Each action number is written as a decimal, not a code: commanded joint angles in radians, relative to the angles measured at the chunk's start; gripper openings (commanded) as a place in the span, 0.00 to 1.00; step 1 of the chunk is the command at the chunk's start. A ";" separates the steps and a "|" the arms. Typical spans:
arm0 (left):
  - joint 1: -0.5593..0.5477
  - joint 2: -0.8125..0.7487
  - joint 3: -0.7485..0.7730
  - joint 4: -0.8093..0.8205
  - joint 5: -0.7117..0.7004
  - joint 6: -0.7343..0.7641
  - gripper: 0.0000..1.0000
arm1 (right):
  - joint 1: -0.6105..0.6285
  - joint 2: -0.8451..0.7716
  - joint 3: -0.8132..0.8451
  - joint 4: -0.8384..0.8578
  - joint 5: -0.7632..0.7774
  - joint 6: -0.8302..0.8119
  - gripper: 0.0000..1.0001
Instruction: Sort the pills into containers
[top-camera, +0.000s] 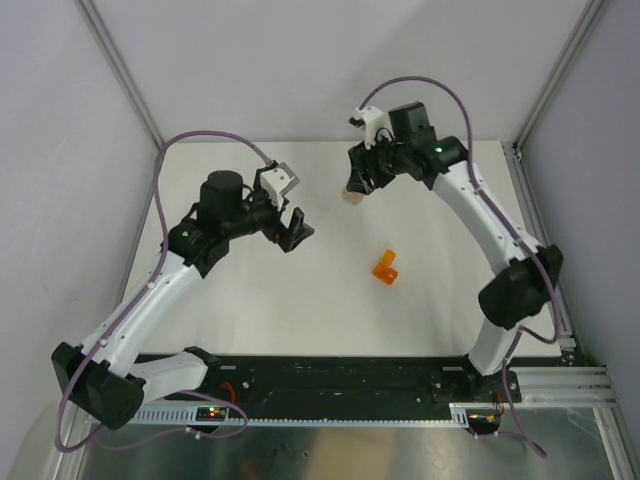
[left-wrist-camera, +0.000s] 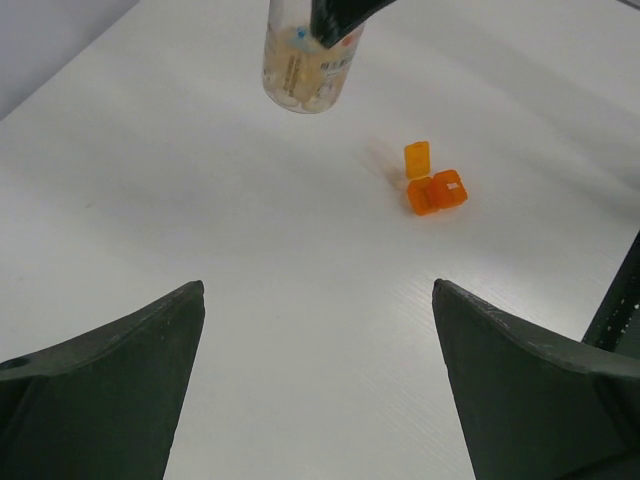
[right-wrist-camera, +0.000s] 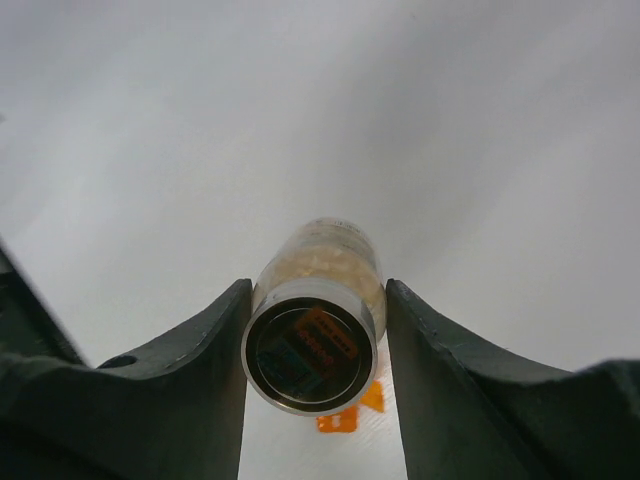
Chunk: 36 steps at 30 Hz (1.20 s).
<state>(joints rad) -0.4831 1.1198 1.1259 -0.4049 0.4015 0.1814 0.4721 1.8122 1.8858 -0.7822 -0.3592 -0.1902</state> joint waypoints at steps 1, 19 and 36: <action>-0.039 0.053 0.075 0.078 0.063 -0.017 0.99 | -0.002 -0.119 0.005 -0.073 -0.203 0.024 0.00; -0.210 0.142 0.173 0.142 -0.055 0.059 0.98 | -0.076 -0.275 -0.114 0.035 -0.676 0.175 0.00; -0.248 0.194 0.211 0.145 -0.045 0.043 0.80 | -0.097 -0.319 -0.184 0.114 -0.739 0.241 0.00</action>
<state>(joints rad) -0.7242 1.3064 1.2892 -0.3008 0.3523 0.2173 0.3817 1.5383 1.7073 -0.7120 -1.0470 0.0147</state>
